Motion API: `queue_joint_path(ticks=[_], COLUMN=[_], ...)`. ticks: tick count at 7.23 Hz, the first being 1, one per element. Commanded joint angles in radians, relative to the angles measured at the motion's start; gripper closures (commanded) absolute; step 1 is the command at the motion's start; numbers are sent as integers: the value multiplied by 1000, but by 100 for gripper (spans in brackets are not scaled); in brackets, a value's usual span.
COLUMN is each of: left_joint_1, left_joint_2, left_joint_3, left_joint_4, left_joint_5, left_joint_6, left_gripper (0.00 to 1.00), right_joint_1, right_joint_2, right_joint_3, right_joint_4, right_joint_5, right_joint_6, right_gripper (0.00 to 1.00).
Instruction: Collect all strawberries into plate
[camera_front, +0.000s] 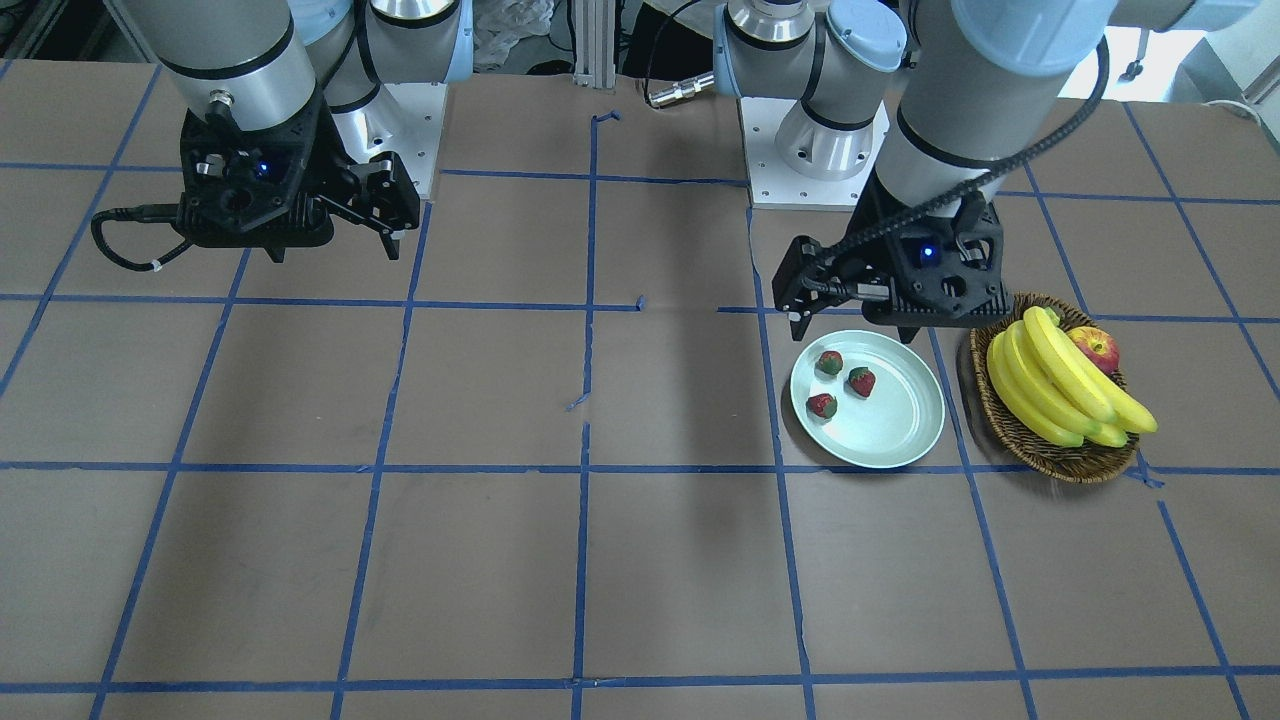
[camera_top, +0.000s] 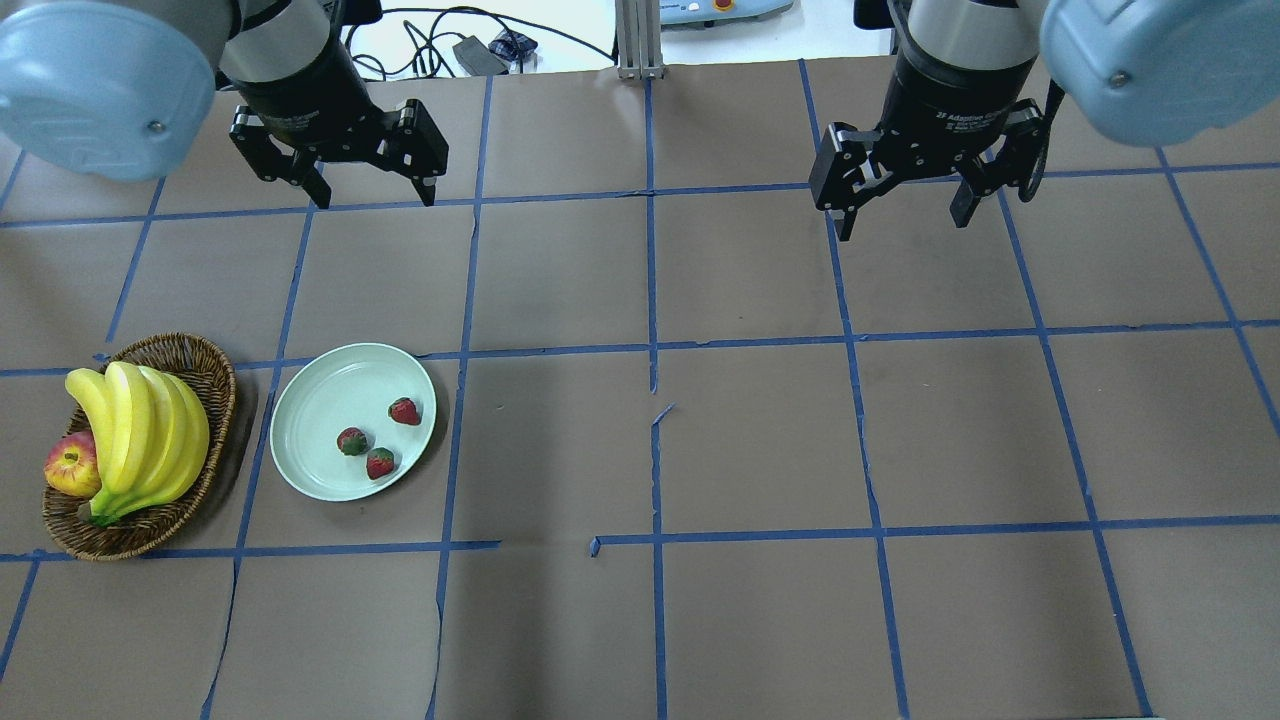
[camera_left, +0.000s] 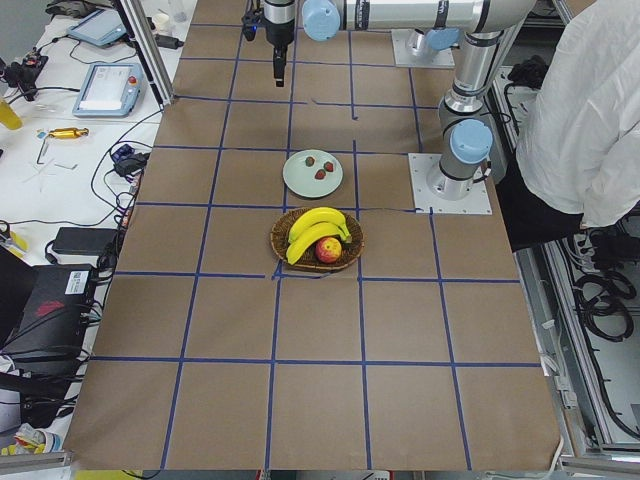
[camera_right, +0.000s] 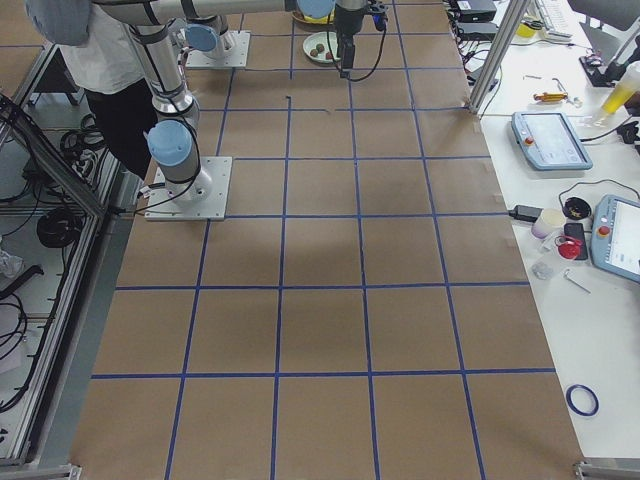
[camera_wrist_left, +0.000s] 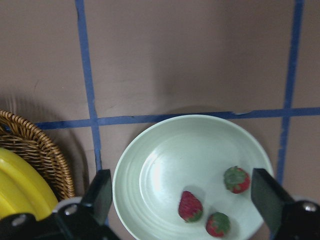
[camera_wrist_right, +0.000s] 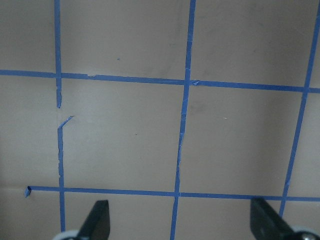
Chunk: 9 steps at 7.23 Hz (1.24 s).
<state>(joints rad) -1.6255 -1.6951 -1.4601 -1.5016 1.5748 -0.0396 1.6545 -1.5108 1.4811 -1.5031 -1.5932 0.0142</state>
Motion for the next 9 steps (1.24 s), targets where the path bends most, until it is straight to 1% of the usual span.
queue_joint_path(ticks=[1,2,3,7,9], left_joint_1=[-19,-19,-19,-20,-20], left_joint_2=[17,25,29,60,66], left_joint_3=[23,9,3,1,-20], left_joint_4=[-23,-20,-8,-6,-2], left_joint_5=[-21,-19,-22,-13,-15], left_joint_6=[-11,-11,-2,1,-2], left_gripper=[0,0,0,0,0], right_joint_1=[-1,-1,1,4,4], right_joint_2=[0,-2,0,-9,-9], right_joint_3=[2,-1,1,4,4], right_joint_4=[-80,-95,-139,-140,-138], right_joint_5=[-10,-1,2,-2,-7], right_joint_6=[0,4,3,3,7], right_gripper=[0,0,0,0,0])
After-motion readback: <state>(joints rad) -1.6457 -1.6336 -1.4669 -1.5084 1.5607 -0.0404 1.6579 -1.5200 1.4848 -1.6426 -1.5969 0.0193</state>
